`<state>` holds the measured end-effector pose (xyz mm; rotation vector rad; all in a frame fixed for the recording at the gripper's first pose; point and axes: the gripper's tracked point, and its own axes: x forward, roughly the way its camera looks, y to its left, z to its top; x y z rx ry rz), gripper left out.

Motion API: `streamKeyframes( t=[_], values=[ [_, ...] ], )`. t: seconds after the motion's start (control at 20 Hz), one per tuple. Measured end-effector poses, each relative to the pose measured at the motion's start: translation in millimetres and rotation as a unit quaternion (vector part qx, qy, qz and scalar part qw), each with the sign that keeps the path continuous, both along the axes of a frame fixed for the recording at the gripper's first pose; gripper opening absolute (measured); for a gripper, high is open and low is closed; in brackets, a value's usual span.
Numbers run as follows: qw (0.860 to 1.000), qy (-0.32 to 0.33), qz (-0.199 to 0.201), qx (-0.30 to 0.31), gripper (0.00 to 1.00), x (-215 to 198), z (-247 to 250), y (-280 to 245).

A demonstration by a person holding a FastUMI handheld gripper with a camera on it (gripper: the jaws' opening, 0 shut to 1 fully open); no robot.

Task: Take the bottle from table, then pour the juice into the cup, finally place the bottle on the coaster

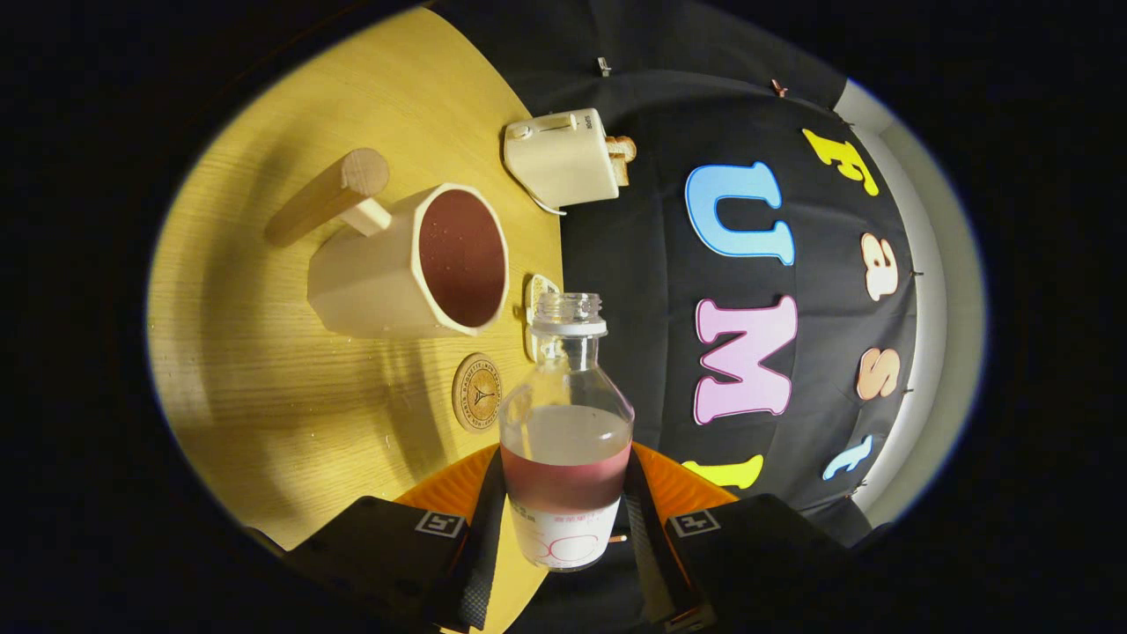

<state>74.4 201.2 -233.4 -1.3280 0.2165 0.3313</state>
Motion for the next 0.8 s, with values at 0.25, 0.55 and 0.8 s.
streamKeyframes(
  t=[0.25,0.55,0.8],
  values=[
    [1.000,-0.001,0.008,-0.021,0.69,2.2,-4.0,1.0],
    [0.998,-0.001,0.026,-0.053,0.69,5.8,-8.6,1.5],
    [0.997,-0.004,0.032,-0.070,0.69,9.3,-11.5,0.5]
  ],
)
